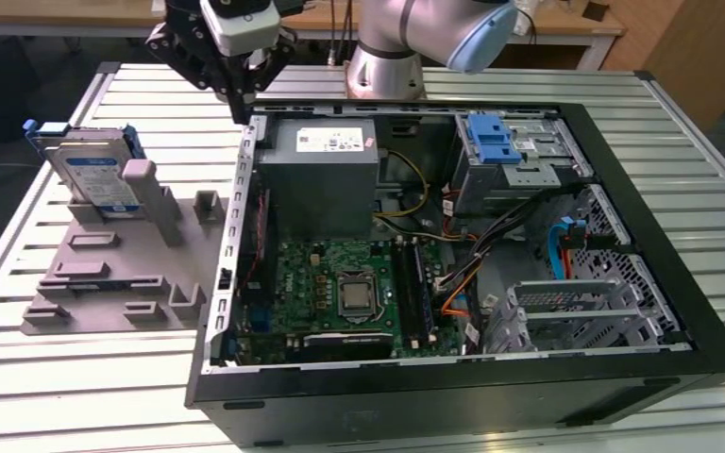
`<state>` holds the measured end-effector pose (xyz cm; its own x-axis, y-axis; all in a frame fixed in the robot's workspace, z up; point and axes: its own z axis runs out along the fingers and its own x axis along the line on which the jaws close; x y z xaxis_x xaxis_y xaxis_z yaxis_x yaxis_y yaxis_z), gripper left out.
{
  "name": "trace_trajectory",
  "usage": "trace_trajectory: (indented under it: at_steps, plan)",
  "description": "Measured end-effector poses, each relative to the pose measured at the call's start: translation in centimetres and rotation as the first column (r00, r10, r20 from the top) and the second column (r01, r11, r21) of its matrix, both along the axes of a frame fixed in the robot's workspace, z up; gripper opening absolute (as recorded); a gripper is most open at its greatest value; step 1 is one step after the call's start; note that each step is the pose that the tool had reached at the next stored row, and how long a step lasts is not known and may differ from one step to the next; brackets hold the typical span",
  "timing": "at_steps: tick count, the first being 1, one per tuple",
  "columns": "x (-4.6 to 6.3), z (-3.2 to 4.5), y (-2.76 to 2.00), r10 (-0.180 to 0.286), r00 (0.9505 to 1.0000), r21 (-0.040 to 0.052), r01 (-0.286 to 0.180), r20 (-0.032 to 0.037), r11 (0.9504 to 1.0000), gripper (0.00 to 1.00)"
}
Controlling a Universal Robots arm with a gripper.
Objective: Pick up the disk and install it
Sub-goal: 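Reach for the disk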
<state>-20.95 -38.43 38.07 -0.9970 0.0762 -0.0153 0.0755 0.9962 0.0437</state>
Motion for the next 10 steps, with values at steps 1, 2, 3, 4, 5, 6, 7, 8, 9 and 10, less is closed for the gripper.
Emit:
trace_trajectory:
  at_steps: [1,2,3,4,5,6,7,8,9,10]
  plan:
    - [-0.1,-0.01,0.02,0.0,1.0,-0.0001,0.0,-0.0001,1.0,0.11]
    - [-0.3,-0.03,0.04,0.0,1.0,-0.0002,0.0,-0.0001,1.0,0.11]
    - [-0.5,-0.06,0.06,0.0,1.0,-0.0001,0.0,-0.0001,1.0,0.11]
    - [-0.6,-0.07,0.08,0.0,1.0,0.0,0.0,0.0001,1.0,0.11]
    - [-0.8,-0.08,0.1,0.0,1.0,0.0,0.0,0.0,1.0,0.11]
    - [-0.9,-0.08,0.16,0.0,1.0,0.0,0.0,0.0,1.0,0.11]
    - [-1.0,-0.09,0.25,0.0,1.0,0.0,0.0,0.0,1.0,0.11]
    - [-1.2,-0.09,0.32,0.0,1.0,0.0,0.0,0.0,1.0,0.11]
    - [-1.4,-0.1,0.38,0.0,1.0,0.0,0.0,0.0001,1.0,0.11]
    - [-1.5,-0.1,0.42,0.0,1.0,-0.0001,0.0,0.0,1.0,0.11]
